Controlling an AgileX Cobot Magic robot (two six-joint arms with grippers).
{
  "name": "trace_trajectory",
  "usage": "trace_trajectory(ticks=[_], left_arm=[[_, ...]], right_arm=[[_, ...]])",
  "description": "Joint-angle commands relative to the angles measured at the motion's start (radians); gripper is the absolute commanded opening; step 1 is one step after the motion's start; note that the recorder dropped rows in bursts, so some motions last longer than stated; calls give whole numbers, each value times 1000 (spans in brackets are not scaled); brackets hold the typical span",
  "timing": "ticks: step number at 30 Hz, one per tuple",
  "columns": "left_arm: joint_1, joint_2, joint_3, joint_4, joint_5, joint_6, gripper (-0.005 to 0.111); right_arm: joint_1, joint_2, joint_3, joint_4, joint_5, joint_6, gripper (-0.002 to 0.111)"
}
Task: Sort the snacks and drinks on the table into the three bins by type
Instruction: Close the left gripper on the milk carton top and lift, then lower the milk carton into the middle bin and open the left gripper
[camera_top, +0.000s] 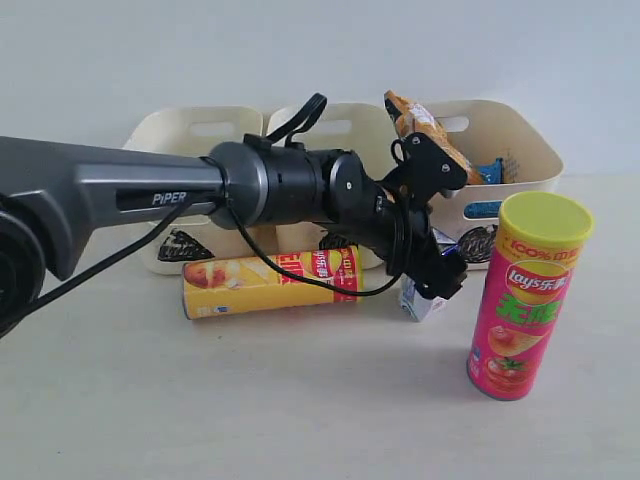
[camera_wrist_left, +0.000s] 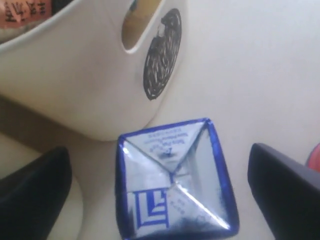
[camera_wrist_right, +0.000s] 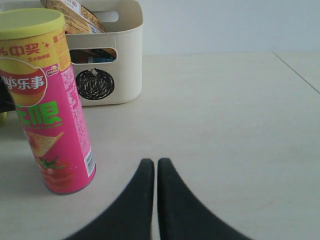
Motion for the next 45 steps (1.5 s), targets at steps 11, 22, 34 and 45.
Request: trace_trajectory(ticks=[11,22,34,45], left_arm=[[-8,16,1,-12,-40,-1,65],[-8,40,1,-12,-40,-1,53],[-8,15,1,-12,18,-19,4],[-8,-184,1,-8,217,-41,4]], right_arm=[[2,-6,4,-4,-7,0,0],[2,-6,4,-4,-7,0,0],[2,-6,4,-4,-7,0,0],[2,-6,4,-4,-7,0,0]])
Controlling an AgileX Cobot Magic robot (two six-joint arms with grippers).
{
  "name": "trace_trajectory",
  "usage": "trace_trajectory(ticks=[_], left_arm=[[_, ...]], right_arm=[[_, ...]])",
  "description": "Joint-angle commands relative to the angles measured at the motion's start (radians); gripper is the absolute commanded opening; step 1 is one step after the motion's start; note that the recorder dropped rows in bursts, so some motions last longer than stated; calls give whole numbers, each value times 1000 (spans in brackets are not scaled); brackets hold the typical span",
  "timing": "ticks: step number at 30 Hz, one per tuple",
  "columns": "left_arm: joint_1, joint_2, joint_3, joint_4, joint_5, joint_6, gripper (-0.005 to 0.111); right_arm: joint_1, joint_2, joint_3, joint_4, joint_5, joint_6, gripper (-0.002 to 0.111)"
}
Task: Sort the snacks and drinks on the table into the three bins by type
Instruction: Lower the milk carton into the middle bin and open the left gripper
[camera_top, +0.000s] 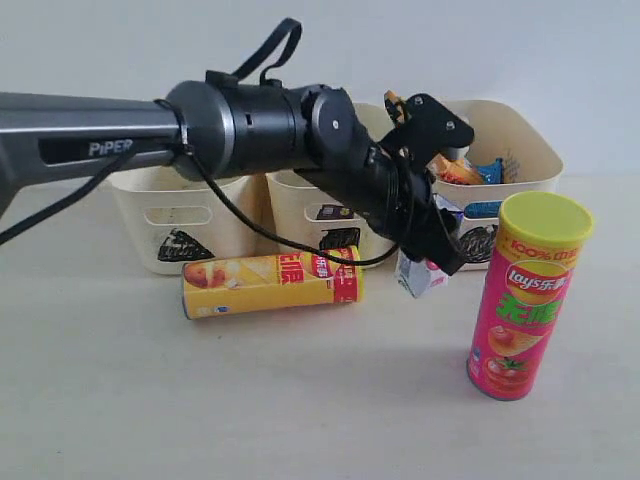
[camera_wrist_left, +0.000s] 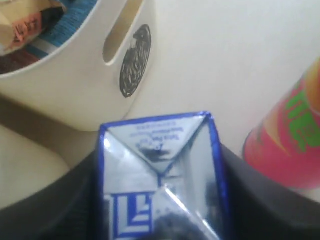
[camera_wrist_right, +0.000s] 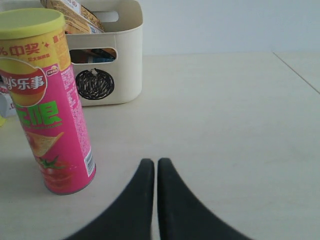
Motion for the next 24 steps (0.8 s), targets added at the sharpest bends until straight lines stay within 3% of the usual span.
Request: trace_trajectory(ticks=[1,10,24], left_arm=[[-7,-73,-2,-2,27,-15,4],[16,-260,-2,69,67,-19,4],[171,-291,-2,84,-91,-21,4]], right_arm=[[2,-6,4,-4,-7,0,0],[2,-6,4,-4,-7,0,0],[2,-6,4,-4,-7,0,0]])
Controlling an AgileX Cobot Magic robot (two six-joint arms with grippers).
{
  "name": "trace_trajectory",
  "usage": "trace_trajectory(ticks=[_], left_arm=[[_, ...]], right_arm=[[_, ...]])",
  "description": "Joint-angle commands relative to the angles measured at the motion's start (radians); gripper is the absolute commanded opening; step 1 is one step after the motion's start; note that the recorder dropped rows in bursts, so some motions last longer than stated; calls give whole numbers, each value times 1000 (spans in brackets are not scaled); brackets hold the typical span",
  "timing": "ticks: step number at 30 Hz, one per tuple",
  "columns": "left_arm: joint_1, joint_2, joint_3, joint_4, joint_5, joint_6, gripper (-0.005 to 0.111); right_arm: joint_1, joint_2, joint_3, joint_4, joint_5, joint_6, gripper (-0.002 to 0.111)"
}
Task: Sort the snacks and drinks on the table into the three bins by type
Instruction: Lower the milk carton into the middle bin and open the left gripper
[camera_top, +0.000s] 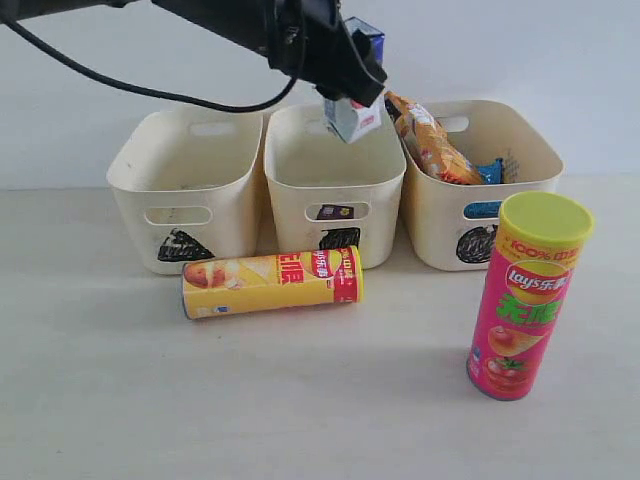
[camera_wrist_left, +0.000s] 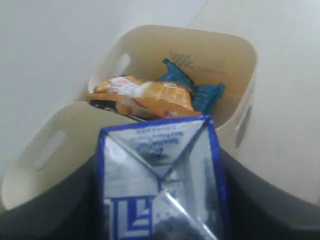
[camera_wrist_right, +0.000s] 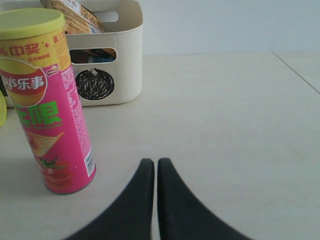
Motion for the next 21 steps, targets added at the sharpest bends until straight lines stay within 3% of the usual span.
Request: trace_trajectory(ticks=[1,12,21], left_arm=[[38,2,-2,-6,-121,-8,4],[53,117,-2,-6,-280,-8,4],[57,191,-2,-6,-327,-8,4]], right_arm=[[2,-6,4,-4,-7,0,0],[2,-6,4,-4,-7,0,0],[2,-6,4,-4,-7,0,0]])
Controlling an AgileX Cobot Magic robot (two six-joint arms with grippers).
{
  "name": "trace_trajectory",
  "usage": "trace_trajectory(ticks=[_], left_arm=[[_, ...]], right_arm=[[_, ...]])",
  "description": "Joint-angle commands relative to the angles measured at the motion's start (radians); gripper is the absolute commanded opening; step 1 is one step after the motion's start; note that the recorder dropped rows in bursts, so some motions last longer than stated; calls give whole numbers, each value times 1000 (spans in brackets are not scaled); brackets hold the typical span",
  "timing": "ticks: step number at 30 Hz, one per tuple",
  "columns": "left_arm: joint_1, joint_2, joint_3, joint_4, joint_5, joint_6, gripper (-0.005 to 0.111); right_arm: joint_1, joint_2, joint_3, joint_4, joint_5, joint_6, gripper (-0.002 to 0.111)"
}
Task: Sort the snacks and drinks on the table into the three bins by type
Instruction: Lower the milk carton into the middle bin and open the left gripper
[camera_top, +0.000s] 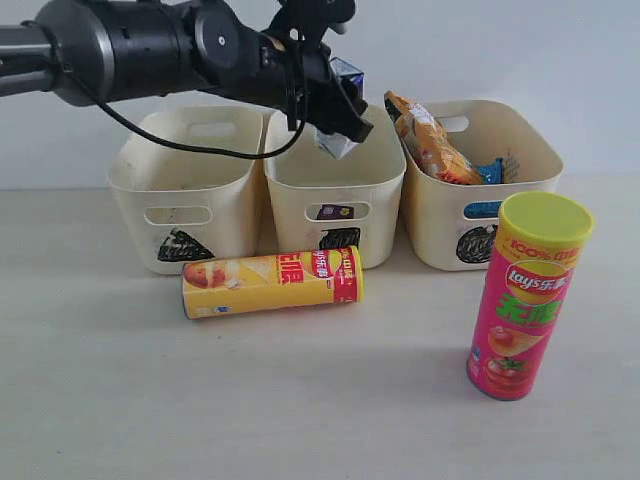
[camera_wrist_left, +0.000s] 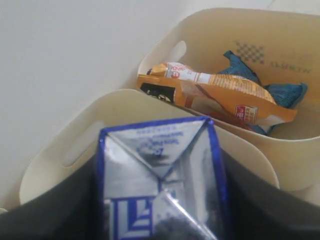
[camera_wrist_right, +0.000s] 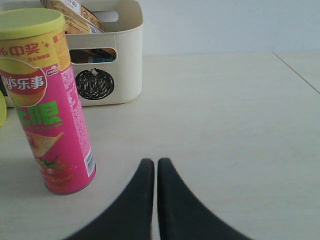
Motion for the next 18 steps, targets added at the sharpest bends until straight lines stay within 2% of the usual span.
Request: trace_trajectory(ticks=[1,7,9,12,14,15,18], left_arm=[[6,14,-2,-6,-53,-8,4],[12,38,-2,-6,-44,-8,6],[12,39,-2,-6,-37,-8,21],[12,39,-2,-6,-38,-5,60],[12,39,-2,-6,-40,-5,76],[12,39,-2,-6,-40,-5,79],[12,36,-2,-6,-30,-5,80]], right_arm=[[2,-6,4,-4,-7,0,0],[2,-6,4,-4,-7,0,0],[2,-6,4,-4,-7,0,0],[2,-6,4,-4,-7,0,0],[2,-6,4,-4,-7,0,0],[2,-6,4,-4,-7,0,0],[2,-6,4,-4,-7,0,0]])
